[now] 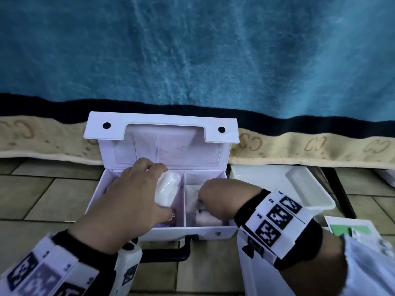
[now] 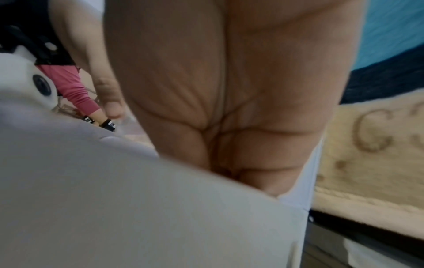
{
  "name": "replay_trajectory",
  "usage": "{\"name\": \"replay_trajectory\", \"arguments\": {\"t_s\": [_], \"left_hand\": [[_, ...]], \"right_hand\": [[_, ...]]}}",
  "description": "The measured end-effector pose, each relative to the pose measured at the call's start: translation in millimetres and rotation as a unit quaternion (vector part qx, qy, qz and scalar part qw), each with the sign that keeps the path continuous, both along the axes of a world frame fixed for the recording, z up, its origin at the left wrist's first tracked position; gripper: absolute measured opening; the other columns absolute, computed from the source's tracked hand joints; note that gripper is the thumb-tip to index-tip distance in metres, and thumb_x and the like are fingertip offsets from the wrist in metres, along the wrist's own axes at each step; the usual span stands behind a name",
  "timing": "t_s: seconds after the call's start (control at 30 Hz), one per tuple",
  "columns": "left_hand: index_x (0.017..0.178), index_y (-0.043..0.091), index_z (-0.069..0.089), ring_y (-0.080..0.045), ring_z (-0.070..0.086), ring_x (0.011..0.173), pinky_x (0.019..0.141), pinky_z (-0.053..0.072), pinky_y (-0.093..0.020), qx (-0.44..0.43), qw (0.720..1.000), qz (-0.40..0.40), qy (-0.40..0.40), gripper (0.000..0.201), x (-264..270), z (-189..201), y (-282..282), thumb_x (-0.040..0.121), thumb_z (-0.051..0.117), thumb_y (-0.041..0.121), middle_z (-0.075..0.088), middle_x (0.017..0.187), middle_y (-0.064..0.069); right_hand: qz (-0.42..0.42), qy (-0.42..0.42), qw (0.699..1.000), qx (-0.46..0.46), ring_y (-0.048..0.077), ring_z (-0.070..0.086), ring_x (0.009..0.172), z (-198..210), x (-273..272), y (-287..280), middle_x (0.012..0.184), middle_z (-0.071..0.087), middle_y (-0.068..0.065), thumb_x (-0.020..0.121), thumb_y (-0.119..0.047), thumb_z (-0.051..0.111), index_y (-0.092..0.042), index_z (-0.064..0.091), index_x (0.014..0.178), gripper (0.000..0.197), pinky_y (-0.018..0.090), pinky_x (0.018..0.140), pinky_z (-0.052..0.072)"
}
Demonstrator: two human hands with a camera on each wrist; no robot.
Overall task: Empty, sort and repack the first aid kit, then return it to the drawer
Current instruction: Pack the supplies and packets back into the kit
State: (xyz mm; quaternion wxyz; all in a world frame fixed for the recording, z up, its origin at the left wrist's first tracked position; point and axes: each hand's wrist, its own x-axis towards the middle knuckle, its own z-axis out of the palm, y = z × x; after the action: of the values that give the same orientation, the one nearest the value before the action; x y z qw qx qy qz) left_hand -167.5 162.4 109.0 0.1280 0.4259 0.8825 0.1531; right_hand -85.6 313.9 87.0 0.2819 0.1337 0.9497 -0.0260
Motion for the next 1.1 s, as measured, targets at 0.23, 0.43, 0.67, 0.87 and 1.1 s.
{"name": "replay_trajectory", "arguments": {"t_s": [0.23,0.43,0.67,0.87,1.1], "left_hand": [[0.145,0.045,0.008,-0.008,0.042,0.095,0.085,0.045,-0.029,0.045,0.999,0.008,-0.019,0.099,1,0,2,0.071,0.073,0.030,0.026,0.130,0.014],[0.140,0.045,-0.023,-0.008,0.051,0.087,0.063,0.038,-0.014,0.097,0.995,-0.033,0.001,0.126,1,-3,11,0.068,0.078,0.024,0.047,0.130,0.010],[0.141,0.053,-0.009,-0.005,0.047,0.117,0.083,0.039,-0.010,0.136,0.990,-0.035,-0.007,0.113,1,-2,7,0.072,0.076,0.022,0.042,0.133,0.016],[0.092,0.039,0.059,0.001,0.055,0.087,0.082,0.047,-0.022,-0.004,0.999,-0.046,-0.014,0.022,-8,-10,-8,0.074,0.071,0.045,0.058,0.091,0.018],[0.058,0.031,0.056,0.002,0.061,0.075,0.069,0.045,-0.016,-0.076,0.994,-0.077,-0.018,0.023,-3,-23,-4,0.073,0.074,0.029,0.063,0.069,0.013]], "right_hand": [[-0.272,0.281,0.871,-0.297,0.022,0.065,0.074,27,12,16,0.090,0.071,0.014,0.085,-0.011,0.064,-0.009,0.068,0.101,0.017,0.031,0.064,0.051],[-0.275,0.300,0.831,-0.379,0.014,0.066,0.069,41,14,3,0.089,0.074,0.011,0.082,-0.025,0.071,-0.008,0.069,0.093,0.020,0.026,0.057,0.044],[-0.337,0.392,0.800,-0.304,0.026,0.064,0.056,36,13,1,0.057,0.060,0.007,0.080,-0.013,0.069,-0.004,0.064,0.070,0.015,0.039,0.062,0.054],[-0.429,0.381,0.765,-0.292,0.029,0.067,0.058,35,31,18,0.074,0.056,0.006,0.078,0.002,0.067,-0.013,0.055,0.074,0.020,0.042,0.064,0.059],[-0.365,0.330,0.863,-0.112,0.021,0.060,0.091,0,24,-3,0.103,0.063,0.004,0.081,-0.007,0.056,-0.019,0.053,0.109,0.031,0.024,0.070,0.046]]}}
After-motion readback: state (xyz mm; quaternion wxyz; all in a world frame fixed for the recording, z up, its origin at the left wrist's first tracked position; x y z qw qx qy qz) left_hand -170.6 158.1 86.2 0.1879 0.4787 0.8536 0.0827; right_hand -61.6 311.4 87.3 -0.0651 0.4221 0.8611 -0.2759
